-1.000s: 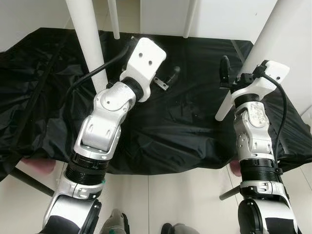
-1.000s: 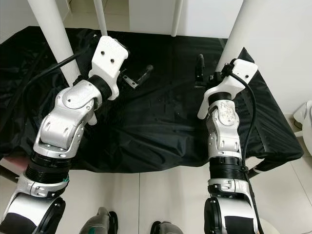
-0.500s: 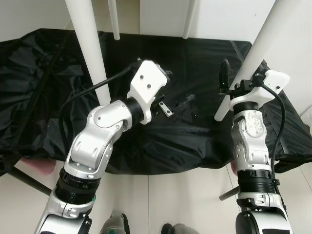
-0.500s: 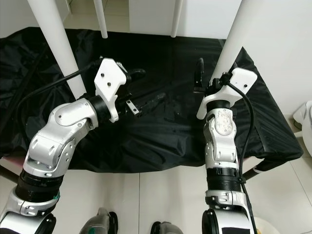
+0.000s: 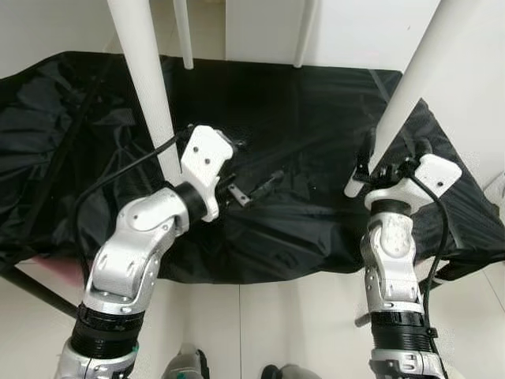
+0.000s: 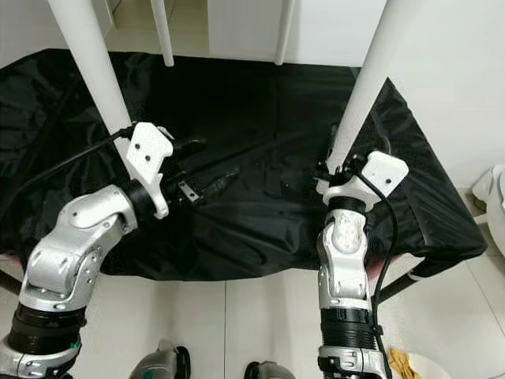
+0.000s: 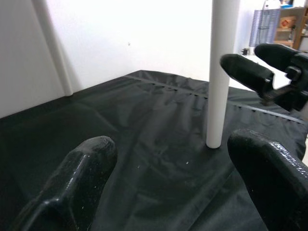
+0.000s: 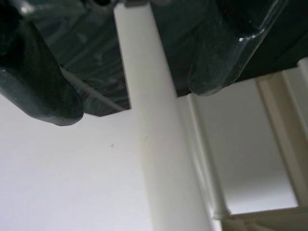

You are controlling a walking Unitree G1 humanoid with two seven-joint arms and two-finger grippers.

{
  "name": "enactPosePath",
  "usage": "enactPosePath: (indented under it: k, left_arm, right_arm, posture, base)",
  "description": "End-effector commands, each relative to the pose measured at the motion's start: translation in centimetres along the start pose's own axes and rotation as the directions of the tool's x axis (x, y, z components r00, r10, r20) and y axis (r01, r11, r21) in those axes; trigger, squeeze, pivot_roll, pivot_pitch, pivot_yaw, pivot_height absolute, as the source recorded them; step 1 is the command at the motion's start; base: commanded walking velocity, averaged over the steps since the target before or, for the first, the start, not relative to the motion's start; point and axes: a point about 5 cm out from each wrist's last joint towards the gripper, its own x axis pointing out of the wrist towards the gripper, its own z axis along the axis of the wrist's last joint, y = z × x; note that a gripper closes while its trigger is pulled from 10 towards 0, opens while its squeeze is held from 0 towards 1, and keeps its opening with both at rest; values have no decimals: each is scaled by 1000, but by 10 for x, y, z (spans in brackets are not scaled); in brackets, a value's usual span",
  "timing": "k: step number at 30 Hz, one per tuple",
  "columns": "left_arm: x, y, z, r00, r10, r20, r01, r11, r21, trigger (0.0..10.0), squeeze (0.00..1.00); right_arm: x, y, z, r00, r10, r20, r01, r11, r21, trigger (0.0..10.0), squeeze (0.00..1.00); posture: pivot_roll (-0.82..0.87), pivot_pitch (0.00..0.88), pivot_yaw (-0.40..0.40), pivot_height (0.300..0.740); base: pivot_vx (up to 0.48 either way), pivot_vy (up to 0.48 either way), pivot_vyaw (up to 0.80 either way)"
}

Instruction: Building children table

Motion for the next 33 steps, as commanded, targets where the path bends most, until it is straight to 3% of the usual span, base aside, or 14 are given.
enactPosePath:
  k: [1, 4, 5, 16, 18, 20, 21, 22, 24, 30, 33]
  left_arm:
    - [-3, 5, -4, 997, 83, -1, -83, 997, -5, 10000, 0]
    - [-11, 10, -15, 991, 135, -22, -136, 990, -46, 10000, 0]
    - [-21, 14, -26, 979, 198, -39, -200, 978, -54, 10000, 0]
    - [-37, 11, -44, 966, 252, -64, -256, 965, -62, 10000, 0]
    - [-50, 7, -58, 957, 279, -78, -284, 957, -64, 10000, 0]
    - [-50, 7, -58, 957, 279, -78, -284, 957, -64, 10000, 0]
    - [-58, 4, -69, 954, 288, -88, -295, 951, -89, 10000, 0]
    - [-58, 4, -69, 954, 288, -88, -295, 951, -89, 10000, 0]
    - [-73, 0, -85, 943, 318, -94, -327, 939, -105, 10000, 0]
    - [-82, -3, -94, 936, 340, -88, -349, 928, -128, 10000, 0]
    - [-97, -12, -100, 925, 371, -80, -379, 912, -155, 10000, 0]
  right_arm:
    - [-5, 3, -4, 999, 29, -19, -29, 1000, 11, 10000, 0]
    - [-18, 7, -13, 993, 97, -59, -98, 995, -5, 10000, 0]
    - [-28, 6, -21, 987, 135, -91, -137, 990, -23, 10000, 0]
    - [-45, 8, -36, 957, 250, -150, -255, 967, -14, 10000, 0]
    - [-63, 10, -50, 909, 369, -192, -376, 926, -4, 10000, 0]
    - [-63, 10, -50, 909, 369, -192, -376, 926, -4, 10000, 0]
    - [-74, 10, -57, 876, 434, -210, -445, 896, -3, 10000, 0]
    - [-74, 10, -57, 876, 434, -210, -445, 896, -3, 10000, 0]
    - [-91, 9, -68, 818, 521, -243, -534, 845, 15, 10000, 0]
    - [-99, 5, -71, 810, 536, -236, -557, 830, -28, 10000, 0]
    - [-112, -9, -71, 805, 544, -237, -572, 818, -66, 10000, 0]
  posture:
    - [75, 116, -22, 740]
    - [70, 115, -21, 740]
    - [68, 109, -24, 740]
    - [69, 100, -27, 740]
    - [73, 89, -33, 740]
    - [73, 89, -33, 740]
    - [74, 84, -34, 740]
    - [74, 84, -34, 740]
    - [76, 77, -34, 740]
    - [77, 72, -32, 740]
    - [62, 71, -16, 740]
  base:
    - [0, 0, 0]
    - [0, 0, 0]
    - [0, 0, 0]
    - [0, 0, 0]
    - [0, 0, 0]
    - [0, 0, 0]
    - [0, 0, 0]
    - [0, 0, 0]
    - [0, 0, 0]
    - [0, 0, 0]
    - [0, 0, 0]
